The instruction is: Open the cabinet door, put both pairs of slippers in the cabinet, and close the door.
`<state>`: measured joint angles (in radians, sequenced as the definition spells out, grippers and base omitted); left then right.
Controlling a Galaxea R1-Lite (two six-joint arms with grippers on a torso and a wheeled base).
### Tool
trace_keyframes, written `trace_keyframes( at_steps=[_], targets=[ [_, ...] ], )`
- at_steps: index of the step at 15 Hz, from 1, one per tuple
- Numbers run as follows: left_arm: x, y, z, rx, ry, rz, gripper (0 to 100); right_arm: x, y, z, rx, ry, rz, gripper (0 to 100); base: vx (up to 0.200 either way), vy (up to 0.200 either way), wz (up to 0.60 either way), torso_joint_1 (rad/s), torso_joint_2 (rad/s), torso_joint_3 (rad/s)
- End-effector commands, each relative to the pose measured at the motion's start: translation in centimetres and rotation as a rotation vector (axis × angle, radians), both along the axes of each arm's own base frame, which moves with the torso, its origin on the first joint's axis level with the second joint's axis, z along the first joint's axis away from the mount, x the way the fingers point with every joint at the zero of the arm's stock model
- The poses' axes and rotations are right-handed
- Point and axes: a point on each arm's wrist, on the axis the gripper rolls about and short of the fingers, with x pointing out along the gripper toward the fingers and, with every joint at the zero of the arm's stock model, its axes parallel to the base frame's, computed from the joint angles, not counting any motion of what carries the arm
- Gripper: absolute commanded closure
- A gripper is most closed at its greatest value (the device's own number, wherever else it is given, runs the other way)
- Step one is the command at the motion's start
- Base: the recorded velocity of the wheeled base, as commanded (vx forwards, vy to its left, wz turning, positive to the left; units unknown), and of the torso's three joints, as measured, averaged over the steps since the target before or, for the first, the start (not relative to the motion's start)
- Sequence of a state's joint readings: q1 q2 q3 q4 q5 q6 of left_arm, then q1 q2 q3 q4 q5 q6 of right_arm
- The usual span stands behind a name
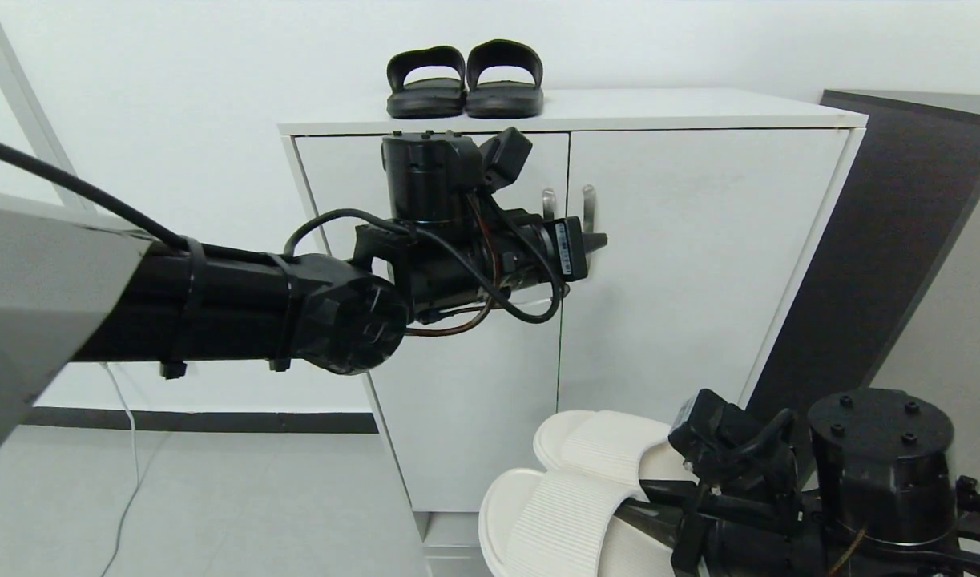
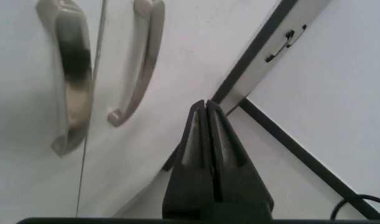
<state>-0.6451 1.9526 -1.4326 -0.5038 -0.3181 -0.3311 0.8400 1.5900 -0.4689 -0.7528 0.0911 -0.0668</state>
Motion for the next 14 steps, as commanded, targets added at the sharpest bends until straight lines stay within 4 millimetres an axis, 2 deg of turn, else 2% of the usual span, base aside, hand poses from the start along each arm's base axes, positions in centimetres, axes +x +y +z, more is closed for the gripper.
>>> trace_keyframes(
  at_steps=[1,4,5,14],
  targets=[
    [-1.4,0.7,1.6,-0.019,-0.025,-0.006,100,-0.1,0.0,0.1,0.002,-0.002,0.003,100,0.000,0.000,0.00,0.000,0.00,0.000],
    [-0.7,1.0,1.4,-0.018,-0.021,0.008,100,-0.1,0.0,0.0,-0.001,-0.002,0.004,100,0.000,0.000,0.00,0.000,0.00,0.000],
    [-0.4,1.0,1.1,-0.014,-0.016,0.009,0,-0.1,-0.1,0.0,-0.002,0.000,0.004,100,0.000,0.000,0.00,0.000,0.00,0.000],
    [1.7,0.2,0.3,-0.019,-0.020,0.018,0,-0.1,-0.1,-0.1,-0.005,0.000,0.004,100,0.000,0.000,0.00,0.000,0.00,0.000]
  ],
)
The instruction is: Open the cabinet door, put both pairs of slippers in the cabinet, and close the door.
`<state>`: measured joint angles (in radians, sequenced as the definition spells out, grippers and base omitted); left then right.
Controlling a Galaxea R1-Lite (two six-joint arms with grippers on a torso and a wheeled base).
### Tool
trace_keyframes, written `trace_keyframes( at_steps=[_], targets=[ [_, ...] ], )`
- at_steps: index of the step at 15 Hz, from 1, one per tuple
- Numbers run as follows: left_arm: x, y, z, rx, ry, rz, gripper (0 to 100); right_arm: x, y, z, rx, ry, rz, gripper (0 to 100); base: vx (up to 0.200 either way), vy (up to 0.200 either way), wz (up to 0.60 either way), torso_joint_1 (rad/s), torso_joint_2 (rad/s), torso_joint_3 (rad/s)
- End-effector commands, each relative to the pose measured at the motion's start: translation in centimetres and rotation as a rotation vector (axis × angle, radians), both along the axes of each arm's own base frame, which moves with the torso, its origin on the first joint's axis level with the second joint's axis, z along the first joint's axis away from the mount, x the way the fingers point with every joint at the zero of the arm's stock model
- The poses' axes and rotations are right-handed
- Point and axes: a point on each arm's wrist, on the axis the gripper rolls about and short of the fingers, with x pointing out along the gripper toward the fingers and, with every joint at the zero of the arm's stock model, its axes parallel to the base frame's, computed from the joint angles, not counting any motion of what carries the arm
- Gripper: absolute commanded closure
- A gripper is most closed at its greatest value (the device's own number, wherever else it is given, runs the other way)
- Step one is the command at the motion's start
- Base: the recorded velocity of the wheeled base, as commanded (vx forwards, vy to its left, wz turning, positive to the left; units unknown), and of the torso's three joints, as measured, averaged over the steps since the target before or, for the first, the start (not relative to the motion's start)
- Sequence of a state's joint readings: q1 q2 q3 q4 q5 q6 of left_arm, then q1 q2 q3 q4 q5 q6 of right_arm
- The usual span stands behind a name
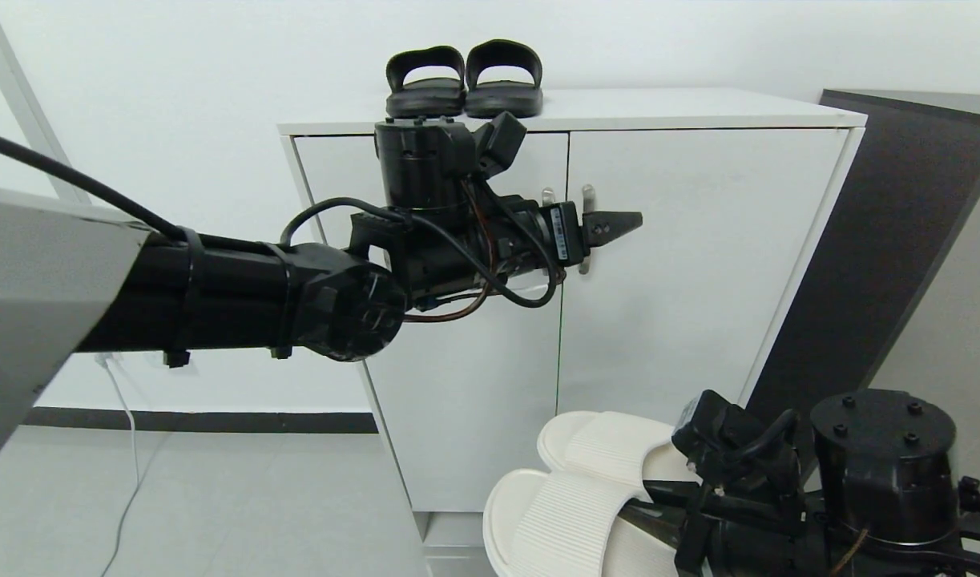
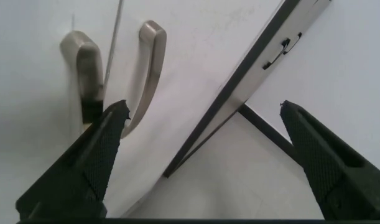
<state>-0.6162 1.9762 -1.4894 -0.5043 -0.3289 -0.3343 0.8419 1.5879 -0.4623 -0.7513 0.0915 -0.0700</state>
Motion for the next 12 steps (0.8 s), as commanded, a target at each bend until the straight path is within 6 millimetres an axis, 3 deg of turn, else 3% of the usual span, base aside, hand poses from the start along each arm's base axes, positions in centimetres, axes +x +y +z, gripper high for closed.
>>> trace_keyframes(
  at_steps=[1,7,8,12],
  targets=[
    [0.7,-0.5,-0.3,-0.008,0.007,0.000,0,0.0,0.0,0.0,0.000,0.000,0.001,100,0.000,0.000,0.00,0.000,0.00,0.000],
    [2.4,-1.6,-1.2,-0.042,0.049,0.000,0,0.0,0.0,0.0,-0.002,0.000,0.002,100,0.000,0.000,0.00,0.000,0.00,0.000],
    [2.4,-1.7,-1.3,-0.041,0.053,-0.001,100,0.0,0.0,-0.1,-0.002,0.002,0.001,100,0.000,0.000,0.00,0.000,0.00,0.000],
    [2.3,-1.6,-1.1,-0.044,0.049,0.002,100,-0.1,-0.1,-0.2,-0.008,0.003,0.002,100,0.000,0.000,0.00,0.000,0.00,0.000]
  ],
)
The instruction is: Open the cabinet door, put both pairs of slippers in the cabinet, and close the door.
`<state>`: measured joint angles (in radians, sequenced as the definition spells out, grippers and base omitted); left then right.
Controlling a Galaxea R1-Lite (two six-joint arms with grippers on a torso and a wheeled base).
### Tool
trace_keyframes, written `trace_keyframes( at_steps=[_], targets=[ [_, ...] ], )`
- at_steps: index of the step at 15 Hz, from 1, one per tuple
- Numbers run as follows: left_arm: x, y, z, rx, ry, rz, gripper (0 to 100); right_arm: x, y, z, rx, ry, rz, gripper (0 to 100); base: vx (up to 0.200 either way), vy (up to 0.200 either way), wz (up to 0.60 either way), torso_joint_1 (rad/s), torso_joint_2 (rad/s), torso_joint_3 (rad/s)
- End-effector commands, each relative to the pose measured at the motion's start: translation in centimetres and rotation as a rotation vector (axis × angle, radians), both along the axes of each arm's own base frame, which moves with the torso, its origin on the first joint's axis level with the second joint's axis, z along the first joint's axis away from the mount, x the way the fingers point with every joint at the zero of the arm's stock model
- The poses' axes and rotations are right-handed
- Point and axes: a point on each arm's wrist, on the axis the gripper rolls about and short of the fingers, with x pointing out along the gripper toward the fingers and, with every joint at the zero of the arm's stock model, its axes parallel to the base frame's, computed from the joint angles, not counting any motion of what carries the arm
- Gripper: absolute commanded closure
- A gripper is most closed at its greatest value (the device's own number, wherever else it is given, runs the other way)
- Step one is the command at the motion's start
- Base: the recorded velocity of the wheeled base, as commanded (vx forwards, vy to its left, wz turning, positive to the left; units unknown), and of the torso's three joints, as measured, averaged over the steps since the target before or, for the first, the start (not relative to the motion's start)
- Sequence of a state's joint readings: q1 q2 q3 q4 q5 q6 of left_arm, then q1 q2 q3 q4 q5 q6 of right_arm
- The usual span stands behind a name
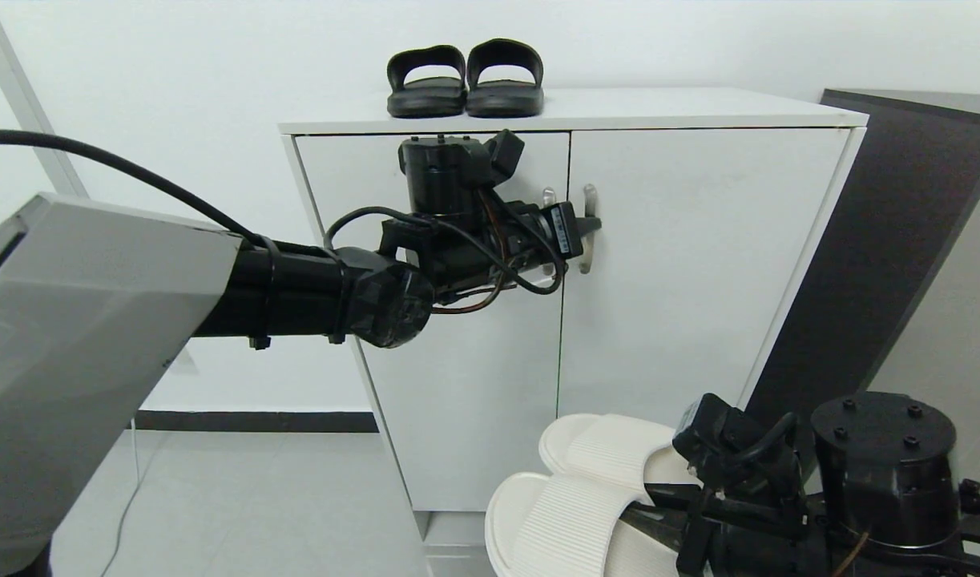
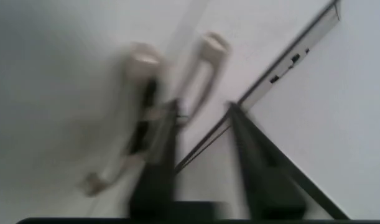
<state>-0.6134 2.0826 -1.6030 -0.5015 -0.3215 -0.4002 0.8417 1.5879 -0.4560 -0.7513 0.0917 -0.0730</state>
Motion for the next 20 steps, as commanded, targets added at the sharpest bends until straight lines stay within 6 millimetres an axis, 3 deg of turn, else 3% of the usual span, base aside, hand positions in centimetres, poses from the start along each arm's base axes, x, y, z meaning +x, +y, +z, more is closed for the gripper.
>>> trace_keyframes(
  at_steps=[1,6,11,20],
  targets=[
    [-0.2,-0.1,0.1,-0.002,0.000,-0.005,100,0.0,0.0,0.0,-0.001,0.000,0.001,100,0.000,0.000,0.00,0.000,0.00,0.000],
    [-1.4,0.3,0.3,0.006,0.008,-0.013,100,-0.3,0.1,-0.2,-0.005,0.006,0.013,100,0.000,0.000,0.00,0.000,0.00,0.000],
    [-5.0,0.9,1.1,0.017,0.015,-0.051,100,-1.0,0.1,-0.3,-0.008,0.012,0.046,100,0.000,0.000,0.00,0.000,0.00,0.000],
    [-8.2,3.2,2.0,0.009,-0.037,-0.008,100,-1.6,-0.1,-0.3,-0.008,0.010,0.069,100,0.000,0.000,0.00,0.000,0.00,0.000]
  ],
)
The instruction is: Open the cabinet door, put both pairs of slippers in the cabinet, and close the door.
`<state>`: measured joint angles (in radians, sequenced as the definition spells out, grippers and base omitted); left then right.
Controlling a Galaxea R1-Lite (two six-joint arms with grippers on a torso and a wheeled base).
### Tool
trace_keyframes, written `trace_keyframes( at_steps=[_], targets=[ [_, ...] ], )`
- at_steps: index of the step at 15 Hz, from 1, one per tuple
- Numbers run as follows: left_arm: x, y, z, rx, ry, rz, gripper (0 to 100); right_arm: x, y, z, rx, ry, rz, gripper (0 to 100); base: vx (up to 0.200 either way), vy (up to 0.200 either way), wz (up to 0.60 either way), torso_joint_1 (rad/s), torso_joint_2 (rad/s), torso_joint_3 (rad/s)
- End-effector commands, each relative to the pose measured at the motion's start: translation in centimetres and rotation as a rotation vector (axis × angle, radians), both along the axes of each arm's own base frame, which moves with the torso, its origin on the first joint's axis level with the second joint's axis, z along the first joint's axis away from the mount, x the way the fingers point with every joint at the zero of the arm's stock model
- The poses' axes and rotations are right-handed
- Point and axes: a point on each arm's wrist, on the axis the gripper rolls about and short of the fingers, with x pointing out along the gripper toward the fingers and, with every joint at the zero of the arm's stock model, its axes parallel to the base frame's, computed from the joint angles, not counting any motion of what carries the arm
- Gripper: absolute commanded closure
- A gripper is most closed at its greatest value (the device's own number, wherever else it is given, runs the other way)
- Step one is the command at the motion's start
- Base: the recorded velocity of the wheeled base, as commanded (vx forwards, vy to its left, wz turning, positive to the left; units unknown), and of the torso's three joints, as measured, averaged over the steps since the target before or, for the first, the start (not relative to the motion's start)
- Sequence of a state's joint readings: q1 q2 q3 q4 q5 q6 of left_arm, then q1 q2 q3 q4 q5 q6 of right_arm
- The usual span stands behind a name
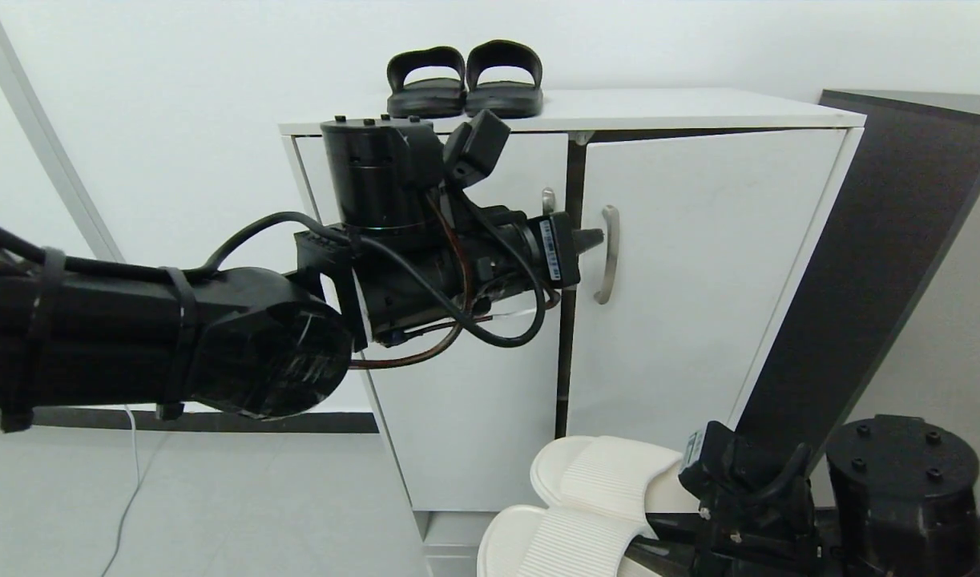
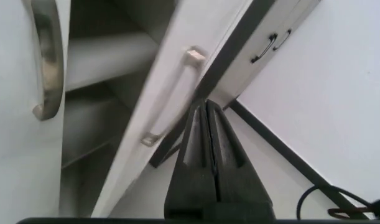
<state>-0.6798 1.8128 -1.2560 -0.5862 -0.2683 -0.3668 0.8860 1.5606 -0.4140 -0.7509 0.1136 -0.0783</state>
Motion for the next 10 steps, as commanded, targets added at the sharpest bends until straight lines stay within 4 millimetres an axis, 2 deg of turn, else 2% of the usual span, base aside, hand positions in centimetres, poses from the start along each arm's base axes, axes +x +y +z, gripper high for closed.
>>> trace_keyframes(
  at_steps=[1,3,6,10],
  targets=[
    [-0.2,0.8,0.3,-0.009,-0.010,0.015,100,0.0,0.0,0.0,0.000,-0.001,0.003,100,0.000,0.000,0.00,0.000,0.00,0.000],
    [1.2,1.6,-0.1,-0.006,-0.004,0.049,100,-0.1,0.0,0.0,0.000,-0.001,0.006,100,0.000,0.000,0.00,0.000,0.00,0.000],
    [3.3,1.8,-0.8,-0.003,0.002,0.084,100,-0.1,0.1,-0.1,-0.005,0.003,0.006,100,0.000,0.000,0.00,0.000,0.00,0.000],
    [5.4,0.6,-1.1,-0.011,-0.005,0.087,100,-0.2,0.1,-0.4,-0.013,0.010,0.009,100,0.000,0.000,0.00,0.000,0.00,0.000]
  ],
)
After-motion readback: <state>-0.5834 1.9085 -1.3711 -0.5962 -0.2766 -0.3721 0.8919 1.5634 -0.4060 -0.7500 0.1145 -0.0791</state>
